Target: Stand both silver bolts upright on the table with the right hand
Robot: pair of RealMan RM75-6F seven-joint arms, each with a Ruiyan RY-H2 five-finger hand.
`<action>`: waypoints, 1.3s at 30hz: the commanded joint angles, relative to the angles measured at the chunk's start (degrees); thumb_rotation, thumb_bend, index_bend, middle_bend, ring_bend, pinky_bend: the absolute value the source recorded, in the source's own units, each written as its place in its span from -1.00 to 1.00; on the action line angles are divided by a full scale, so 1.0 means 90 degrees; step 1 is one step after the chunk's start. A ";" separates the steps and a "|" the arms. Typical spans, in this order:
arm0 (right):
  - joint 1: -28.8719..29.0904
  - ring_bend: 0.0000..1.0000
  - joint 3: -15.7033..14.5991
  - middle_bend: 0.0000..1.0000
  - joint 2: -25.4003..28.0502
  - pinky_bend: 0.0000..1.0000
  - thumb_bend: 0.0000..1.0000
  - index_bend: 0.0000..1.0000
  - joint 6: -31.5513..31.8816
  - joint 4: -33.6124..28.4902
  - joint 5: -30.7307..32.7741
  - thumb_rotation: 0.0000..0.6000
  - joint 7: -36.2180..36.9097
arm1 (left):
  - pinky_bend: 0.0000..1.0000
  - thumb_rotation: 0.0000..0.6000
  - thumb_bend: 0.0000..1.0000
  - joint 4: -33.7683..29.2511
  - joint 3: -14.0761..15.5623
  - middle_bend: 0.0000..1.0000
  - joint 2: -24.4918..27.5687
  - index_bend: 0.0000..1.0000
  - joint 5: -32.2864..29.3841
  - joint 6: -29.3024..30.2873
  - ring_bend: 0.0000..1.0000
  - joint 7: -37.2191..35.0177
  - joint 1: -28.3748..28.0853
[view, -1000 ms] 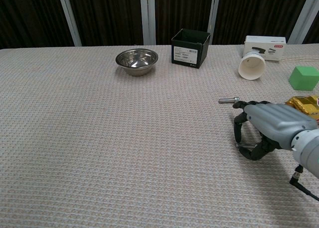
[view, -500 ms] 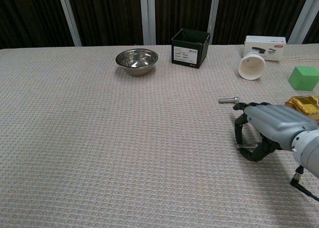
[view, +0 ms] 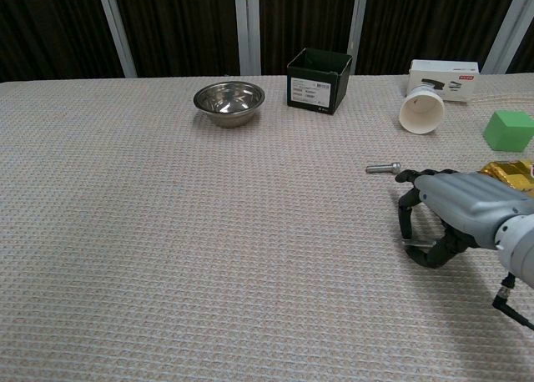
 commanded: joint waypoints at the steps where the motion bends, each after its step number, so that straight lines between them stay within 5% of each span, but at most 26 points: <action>1: 0.0007 -0.98 -0.0009 -0.86 0.0038 -1.00 -0.26 0.16 -0.0017 -0.0039 0.0020 1.00 -0.0018 | -1.00 1.00 -0.98 -0.0005 0.0005 -0.96 -0.0001 -0.80 0.0005 -0.0001 -1.00 0.0010 0.0000; 39: 0.0109 -0.98 0.0535 -0.86 0.0869 -1.00 -0.26 0.25 -0.0340 -0.0796 0.0619 1.00 0.0887 | -1.00 1.00 -0.98 -0.0033 0.0031 -0.96 -0.0024 -0.80 0.0047 0.0045 -1.00 0.0104 0.0009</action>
